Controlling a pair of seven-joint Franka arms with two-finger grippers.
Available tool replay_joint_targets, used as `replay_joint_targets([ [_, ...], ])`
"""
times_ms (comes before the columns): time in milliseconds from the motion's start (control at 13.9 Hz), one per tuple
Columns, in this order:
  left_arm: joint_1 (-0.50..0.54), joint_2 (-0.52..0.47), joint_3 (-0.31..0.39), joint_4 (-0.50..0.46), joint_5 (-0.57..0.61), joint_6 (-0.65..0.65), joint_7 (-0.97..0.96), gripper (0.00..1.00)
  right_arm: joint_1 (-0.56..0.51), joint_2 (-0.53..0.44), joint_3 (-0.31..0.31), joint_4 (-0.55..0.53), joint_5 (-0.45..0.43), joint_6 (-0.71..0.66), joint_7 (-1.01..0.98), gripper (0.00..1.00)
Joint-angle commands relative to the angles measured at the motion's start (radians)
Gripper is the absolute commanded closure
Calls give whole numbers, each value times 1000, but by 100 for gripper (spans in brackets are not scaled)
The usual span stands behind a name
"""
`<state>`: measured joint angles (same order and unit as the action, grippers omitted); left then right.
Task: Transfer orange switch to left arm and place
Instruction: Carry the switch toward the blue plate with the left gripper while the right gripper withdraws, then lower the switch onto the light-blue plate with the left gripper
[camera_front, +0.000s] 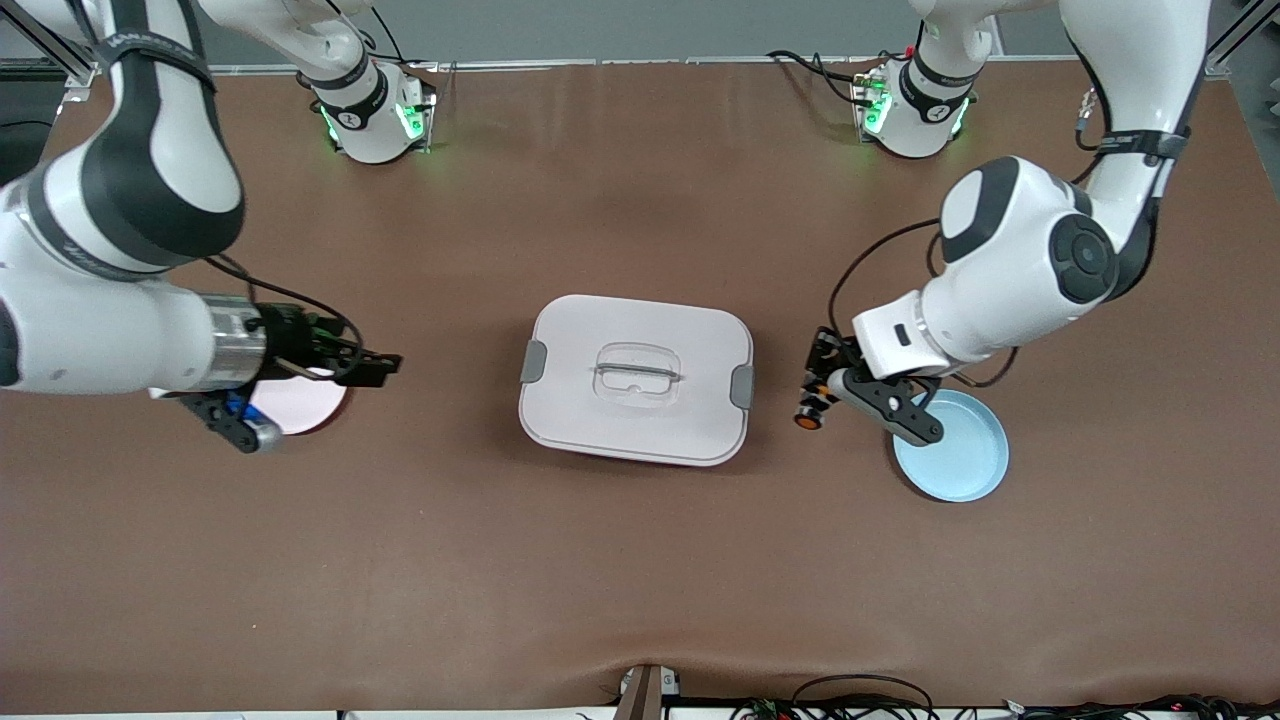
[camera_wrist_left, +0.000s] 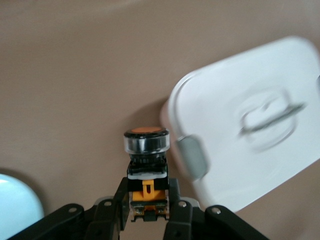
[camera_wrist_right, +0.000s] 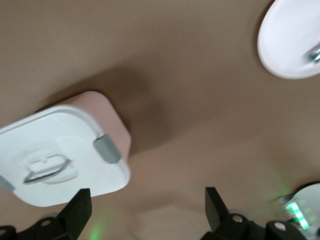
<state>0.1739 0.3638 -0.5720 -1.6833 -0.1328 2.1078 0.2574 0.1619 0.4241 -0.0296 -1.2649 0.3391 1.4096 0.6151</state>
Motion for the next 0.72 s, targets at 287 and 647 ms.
replay_joint_targets([
  [287, 134, 17, -9, -15, 165, -68, 408, 100, -153, -39, 16, -2, -227, -106, -441, 0],
  [647, 170, 82, -9, -21, 338, -65, 560, 100, -228, -57, 16, -2, -313, -107, -679, 0],
])
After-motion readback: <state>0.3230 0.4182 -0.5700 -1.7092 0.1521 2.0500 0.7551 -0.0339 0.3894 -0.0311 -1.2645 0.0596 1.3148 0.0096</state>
